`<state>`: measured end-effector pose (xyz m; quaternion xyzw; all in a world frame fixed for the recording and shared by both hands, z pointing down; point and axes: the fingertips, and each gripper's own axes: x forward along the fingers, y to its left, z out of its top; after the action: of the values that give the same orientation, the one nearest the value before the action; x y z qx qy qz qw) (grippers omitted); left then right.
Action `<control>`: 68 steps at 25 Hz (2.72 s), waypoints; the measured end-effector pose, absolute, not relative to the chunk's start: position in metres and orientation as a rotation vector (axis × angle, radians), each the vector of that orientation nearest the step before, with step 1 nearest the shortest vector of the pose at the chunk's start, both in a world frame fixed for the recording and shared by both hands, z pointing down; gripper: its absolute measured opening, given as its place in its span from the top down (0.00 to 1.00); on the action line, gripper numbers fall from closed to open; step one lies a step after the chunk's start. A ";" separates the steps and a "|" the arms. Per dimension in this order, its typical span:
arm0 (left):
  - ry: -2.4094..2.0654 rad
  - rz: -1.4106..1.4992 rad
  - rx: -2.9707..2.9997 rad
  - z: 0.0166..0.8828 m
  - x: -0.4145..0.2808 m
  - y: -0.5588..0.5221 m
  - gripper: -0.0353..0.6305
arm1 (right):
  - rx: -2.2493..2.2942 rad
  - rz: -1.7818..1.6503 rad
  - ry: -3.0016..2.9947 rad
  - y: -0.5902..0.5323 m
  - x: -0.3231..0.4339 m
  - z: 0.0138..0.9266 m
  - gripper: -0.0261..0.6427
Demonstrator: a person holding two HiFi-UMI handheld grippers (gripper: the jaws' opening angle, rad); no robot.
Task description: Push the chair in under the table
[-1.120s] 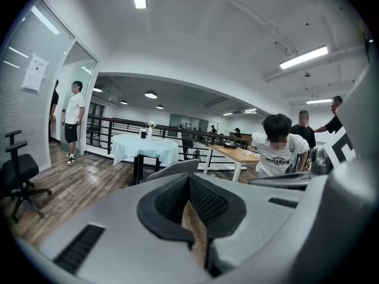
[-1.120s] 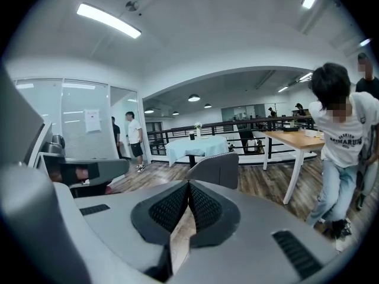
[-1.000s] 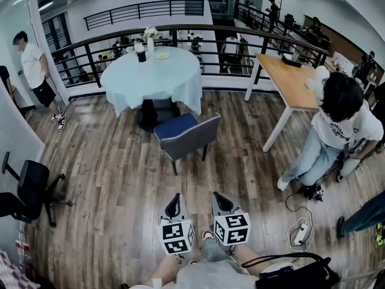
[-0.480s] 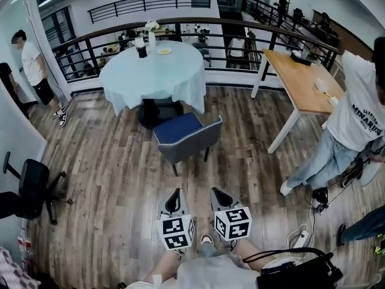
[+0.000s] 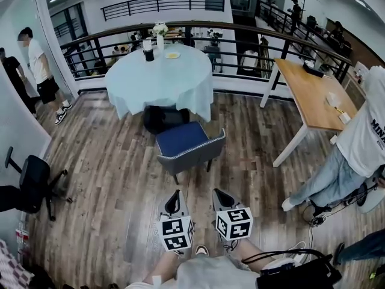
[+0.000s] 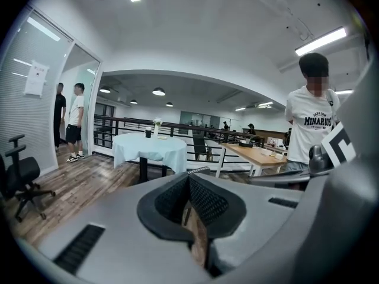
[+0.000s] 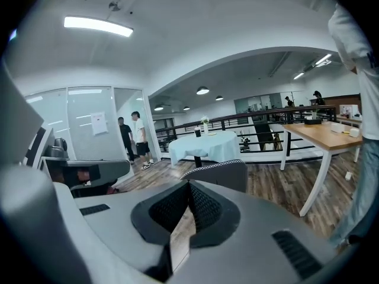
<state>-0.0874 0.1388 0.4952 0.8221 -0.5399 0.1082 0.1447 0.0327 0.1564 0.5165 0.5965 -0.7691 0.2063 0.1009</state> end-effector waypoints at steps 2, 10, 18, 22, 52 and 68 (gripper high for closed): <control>-1.573 0.316 2.355 0.497 -0.085 0.130 0.95 | 1.746 0.611 -2.283 0.146 0.037 0.518 0.94; -1.624 0.351 2.296 0.505 -0.085 0.107 0.95 | 1.712 0.649 -2.302 0.123 0.050 0.527 0.94; -1.611 0.363 2.284 0.516 -0.077 0.075 0.95 | 1.713 0.677 -2.285 0.093 0.061 0.538 0.94; -1.598 0.360 2.300 0.521 -0.071 0.042 0.95 | 1.732 0.674 -2.273 0.063 0.069 0.542 0.94; -1.629 0.300 2.277 0.506 -0.075 -0.195 0.95 | 1.690 0.635 -2.291 -0.180 0.066 0.524 0.94; -1.576 0.331 2.242 0.525 -0.066 -0.244 0.95 | 1.656 0.685 -2.268 -0.227 0.071 0.534 0.94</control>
<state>-0.0655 -0.2439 0.5249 0.7975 -0.5606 0.1177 0.1894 0.0706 -0.2275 0.5342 0.5684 -0.7785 0.2350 0.1250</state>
